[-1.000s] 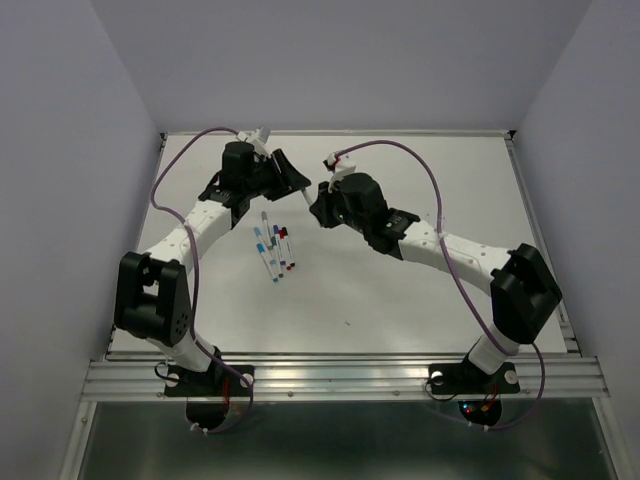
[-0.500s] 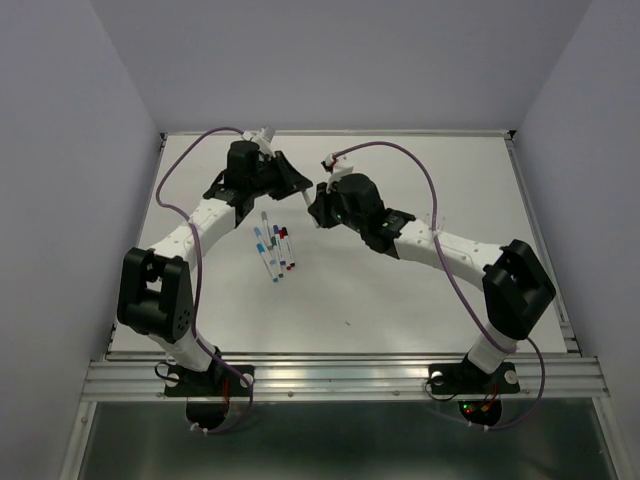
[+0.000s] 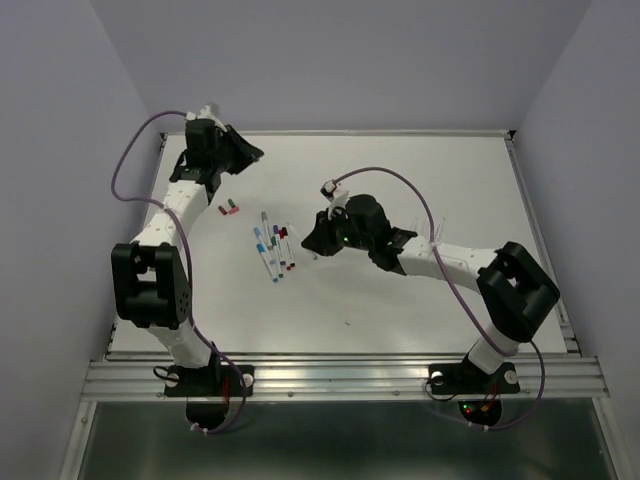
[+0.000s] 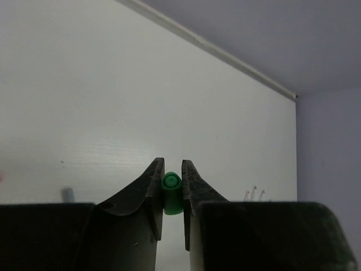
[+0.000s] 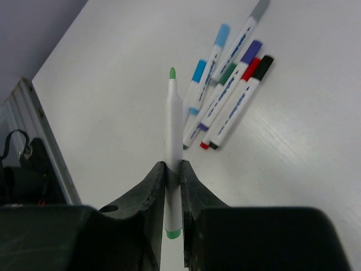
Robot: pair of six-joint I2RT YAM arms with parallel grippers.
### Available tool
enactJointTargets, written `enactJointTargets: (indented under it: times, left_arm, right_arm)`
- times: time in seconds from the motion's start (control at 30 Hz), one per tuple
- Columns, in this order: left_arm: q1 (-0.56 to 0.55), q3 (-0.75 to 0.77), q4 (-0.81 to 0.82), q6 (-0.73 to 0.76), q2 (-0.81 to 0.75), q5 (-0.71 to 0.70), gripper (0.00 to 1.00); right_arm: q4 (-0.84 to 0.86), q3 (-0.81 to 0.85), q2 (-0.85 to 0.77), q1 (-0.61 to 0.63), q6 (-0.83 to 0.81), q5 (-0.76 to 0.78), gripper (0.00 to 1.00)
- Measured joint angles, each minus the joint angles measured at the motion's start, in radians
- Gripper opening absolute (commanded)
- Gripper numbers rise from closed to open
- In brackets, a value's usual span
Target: Open the pen caps
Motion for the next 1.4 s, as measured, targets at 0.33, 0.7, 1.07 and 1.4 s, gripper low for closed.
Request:
enactJointTargets:
  times: [0.33, 0.7, 1.07, 1.4]
  left_arm:
    - [0.077, 0.061, -0.034, 0.043, 0.007, -0.133, 0.00]
    - [0.107, -0.006, -0.169, 0.077, 0.026, -0.308, 0.01]
    - [0.151, -0.041, -0.213, 0.093, 0.210, -0.360, 0.13]
    - [0.151, 0.031, -0.237, 0.111, 0.279, -0.378, 0.25]
  right_arm:
    - [-0.052, -0.034, -0.046, 0.022, 0.000, -0.026, 0.01]
    - [-0.148, -0.037, -0.087, -0.075, 0.003, 0.163, 0.01]
    - [-0.199, -0.043, -0.099, -0.084, -0.001, 0.223, 0.01]
    - [-0.211, -0.043, -0.099, -0.091, -0.002, 0.239, 0.01]
